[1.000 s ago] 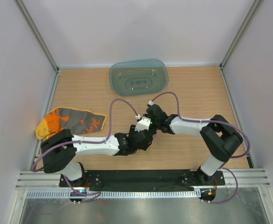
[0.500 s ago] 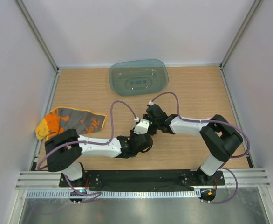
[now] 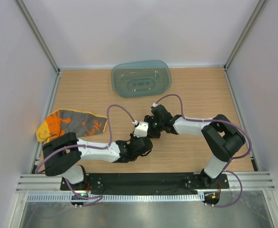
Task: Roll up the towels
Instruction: Place the rolled towel into the container
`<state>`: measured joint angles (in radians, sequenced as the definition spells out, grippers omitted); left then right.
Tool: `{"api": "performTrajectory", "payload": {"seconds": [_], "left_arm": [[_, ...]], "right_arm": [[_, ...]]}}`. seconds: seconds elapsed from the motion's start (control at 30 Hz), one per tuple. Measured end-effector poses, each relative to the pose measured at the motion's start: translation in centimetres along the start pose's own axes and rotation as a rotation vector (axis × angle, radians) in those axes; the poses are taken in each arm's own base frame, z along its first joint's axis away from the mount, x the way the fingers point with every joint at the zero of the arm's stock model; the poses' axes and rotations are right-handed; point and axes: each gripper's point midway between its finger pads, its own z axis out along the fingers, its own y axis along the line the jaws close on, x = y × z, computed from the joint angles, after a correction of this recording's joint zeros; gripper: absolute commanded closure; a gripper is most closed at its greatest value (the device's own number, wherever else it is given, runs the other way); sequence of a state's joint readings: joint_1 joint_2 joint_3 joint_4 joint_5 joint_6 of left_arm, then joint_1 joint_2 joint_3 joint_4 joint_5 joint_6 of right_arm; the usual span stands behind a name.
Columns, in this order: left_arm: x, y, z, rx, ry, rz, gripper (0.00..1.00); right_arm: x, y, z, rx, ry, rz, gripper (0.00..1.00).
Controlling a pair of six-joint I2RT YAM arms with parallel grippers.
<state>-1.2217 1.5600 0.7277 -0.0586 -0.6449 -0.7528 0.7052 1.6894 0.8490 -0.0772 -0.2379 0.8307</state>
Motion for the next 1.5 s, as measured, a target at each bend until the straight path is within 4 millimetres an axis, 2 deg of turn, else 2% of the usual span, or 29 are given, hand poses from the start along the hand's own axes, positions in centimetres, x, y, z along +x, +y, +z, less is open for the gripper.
{"api": "performTrajectory", "payload": {"seconds": [0.13, 0.23, 0.3, 0.47, 0.6, 0.7, 0.77, 0.83, 0.97, 1.07, 1.27, 1.4, 1.5], "left_arm": [[-0.1, -0.3, 0.1, 0.014, -0.006, -0.012, 0.96], [-0.2, -0.5, 0.1, 0.022, -0.008, -0.021, 0.96], [-0.3, -0.5, 0.2, 0.027, -0.010, -0.025, 0.96], [-0.3, -0.6, 0.2, 0.031, -0.010, -0.025, 0.97], [-0.2, -0.6, 0.2, 0.032, -0.008, -0.025, 0.97], [-0.2, -0.6, 0.2, 0.032, -0.008, -0.025, 0.97], [-0.2, -0.6, 0.2, 0.031, -0.007, -0.025, 0.98], [-0.2, -0.7, 0.3, 0.031, -0.006, -0.024, 0.98], [-0.4, -1.1, 0.5, 0.033, -0.005, -0.025, 0.99], [-0.4, -1.1, 0.4, 0.035, -0.004, -0.026, 0.98], [-0.4, -1.3, 0.4, 0.042, 0.001, -0.028, 0.99], [-0.4, -1.4, 0.3, 0.047, 0.003, -0.031, 0.99], [-0.3, -1.5, 0.1, 0.061, 0.010, -0.039, 0.99]], "right_arm": [[-0.6, -0.6, -0.2, -0.029, 0.033, 0.036, 0.38], [-1.4, -1.1, -0.6, -0.054, 0.047, 0.068, 0.29], [-2.3, -1.6, -0.9, -0.057, 0.039, 0.092, 0.22], [-5.7, -2.9, -1.7, 0.017, -0.041, 0.085, 0.18], [-7.5, -3.2, -3.3, 0.056, -0.123, 0.065, 0.17], [-8.2, -2.2, -5.8, 0.028, -0.191, 0.049, 0.17], [-7.6, -1.9, -7.1, 0.008, -0.211, 0.038, 0.17], [-6.3, -1.6, -7.4, -0.009, -0.207, 0.023, 0.17], [-2.5, -1.7, -6.2, -0.008, -0.133, 0.001, 0.17], [-0.7, -1.4, -5.1, -0.011, -0.086, -0.006, 0.17], [0.4, -1.2, -2.4, -0.027, -0.058, 0.003, 0.18], [0.4, 0.0, -1.3, -0.080, -0.060, 0.004, 0.25], [0.4, 0.8, -0.6, -0.119, -0.059, 0.007, 0.36]]}}
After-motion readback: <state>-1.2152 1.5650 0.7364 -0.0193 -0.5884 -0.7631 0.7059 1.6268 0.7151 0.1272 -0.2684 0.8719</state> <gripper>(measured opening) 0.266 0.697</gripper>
